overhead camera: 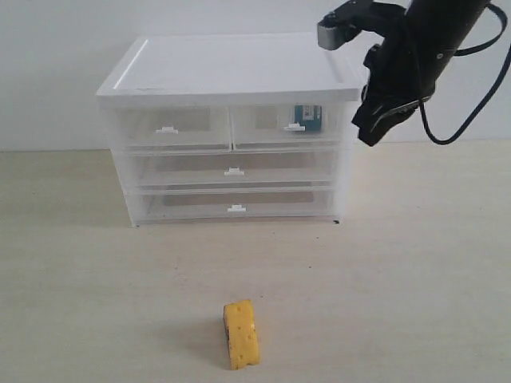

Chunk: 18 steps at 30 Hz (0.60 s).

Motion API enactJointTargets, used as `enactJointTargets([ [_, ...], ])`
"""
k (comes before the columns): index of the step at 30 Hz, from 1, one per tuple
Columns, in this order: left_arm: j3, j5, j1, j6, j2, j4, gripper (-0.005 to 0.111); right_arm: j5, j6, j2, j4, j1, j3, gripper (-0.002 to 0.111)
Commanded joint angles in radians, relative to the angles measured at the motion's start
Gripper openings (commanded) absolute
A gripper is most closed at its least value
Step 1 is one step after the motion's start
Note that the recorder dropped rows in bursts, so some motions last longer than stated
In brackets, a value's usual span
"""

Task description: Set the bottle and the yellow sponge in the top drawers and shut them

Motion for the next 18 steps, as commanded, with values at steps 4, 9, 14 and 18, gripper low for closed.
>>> enactJointTargets([
  [4,0.004,-0.001,0.004,-0.001,-0.003,-0.007,0.004,0.007,0.403,-0.042,-0.201,-0.081,-0.004,0.001],
  [9,0.004,-0.001,0.004,-0.001,-0.003,-0.007,0.004,0.007,0.628,-0.082,-0.199,-0.216,-0.004,0.001],
  [14,0.004,-0.001,0.004,-0.001,-0.003,-0.007,0.004,0.007,0.655,-0.148,-0.202,-0.272,-0.004,0.001],
  [18,0.004,-0.001,0.004,-0.001,-0.003,-0.007,0.004,0.007,0.662,-0.218,-0.221,-0.278,0.004,0.001],
])
